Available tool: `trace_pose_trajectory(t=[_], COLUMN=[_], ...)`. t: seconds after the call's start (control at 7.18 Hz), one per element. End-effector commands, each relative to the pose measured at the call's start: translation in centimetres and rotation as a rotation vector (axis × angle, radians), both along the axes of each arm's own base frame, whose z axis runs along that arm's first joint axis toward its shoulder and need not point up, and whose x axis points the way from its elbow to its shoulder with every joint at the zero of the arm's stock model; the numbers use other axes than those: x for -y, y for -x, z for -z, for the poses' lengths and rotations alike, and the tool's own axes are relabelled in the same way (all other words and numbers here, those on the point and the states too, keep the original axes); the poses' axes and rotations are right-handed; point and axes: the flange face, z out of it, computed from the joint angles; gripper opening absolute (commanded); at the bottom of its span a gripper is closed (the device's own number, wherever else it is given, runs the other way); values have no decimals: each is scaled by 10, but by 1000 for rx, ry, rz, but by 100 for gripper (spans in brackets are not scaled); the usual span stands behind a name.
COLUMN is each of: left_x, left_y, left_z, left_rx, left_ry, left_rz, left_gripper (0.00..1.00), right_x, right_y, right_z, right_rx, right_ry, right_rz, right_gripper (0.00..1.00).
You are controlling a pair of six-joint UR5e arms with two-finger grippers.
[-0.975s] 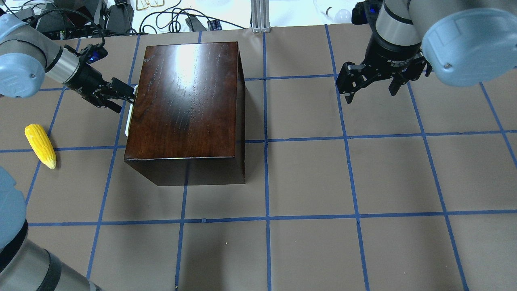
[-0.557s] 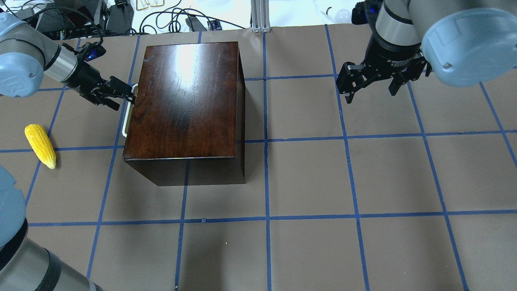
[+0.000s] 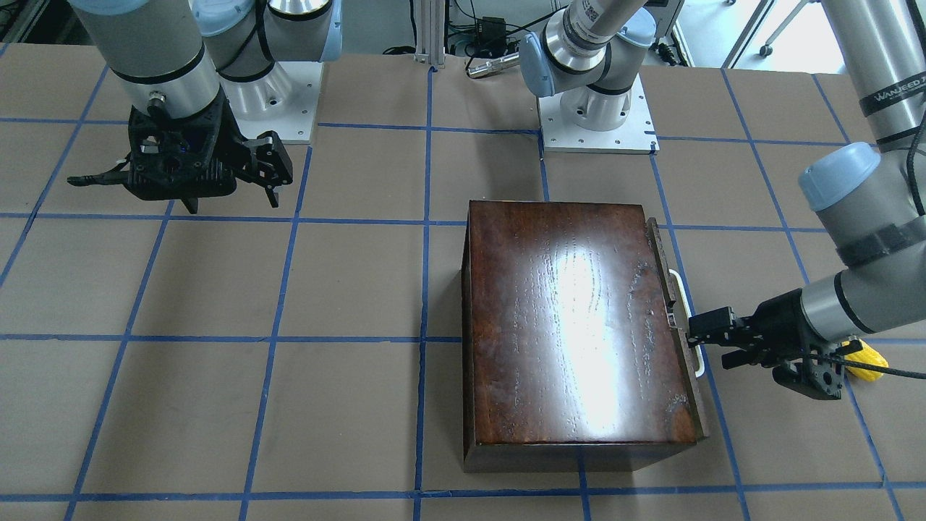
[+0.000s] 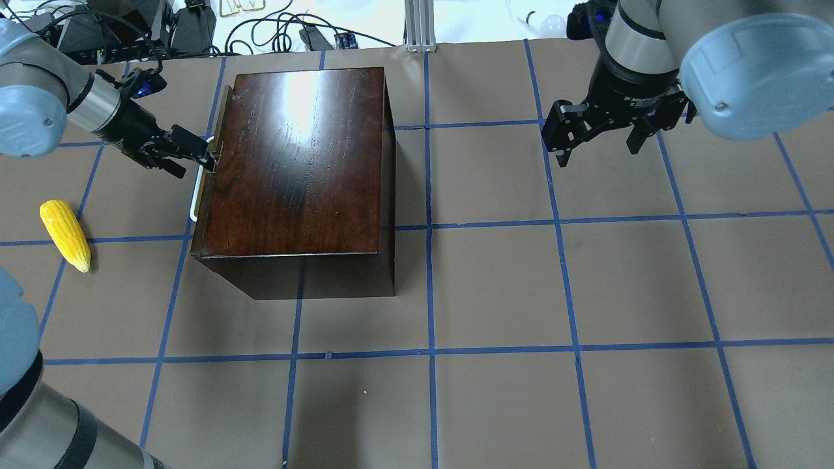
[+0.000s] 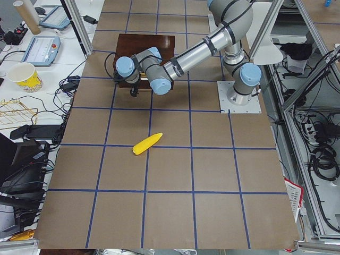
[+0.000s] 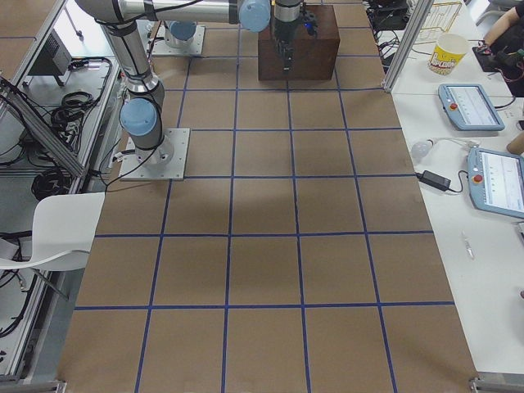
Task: Open drawer and put corn inside
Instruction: 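Pull the drawer outward from the cabinet with the left gripper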
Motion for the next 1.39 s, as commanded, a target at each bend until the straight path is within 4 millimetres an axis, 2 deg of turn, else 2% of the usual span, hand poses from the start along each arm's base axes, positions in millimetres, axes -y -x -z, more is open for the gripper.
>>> trace_pose_trajectory(t=[0.0,0.42,0.7,1.11,1.25], left_x=[0,0,4,5,3], left_y=[-4,-9,-19,-25,-34], left_z=[-1,-3,-11,-7,-7], left_rx=[31,36,58,80,85], left_ry=[3,7,14,3,2], left_rz=[24,18,11,17,4], left_gripper=[100,100,100,100,100], right_x=[0,0,0,0,0], right_y=[1,0,0,1,0], right_z=[0,0,0,0,0], right_rx=[0,0,0,0,0], right_ry=[0,0,0,0,0], right_rz=[3,0,0,3,0], right_gripper=[100,100,100,100,100])
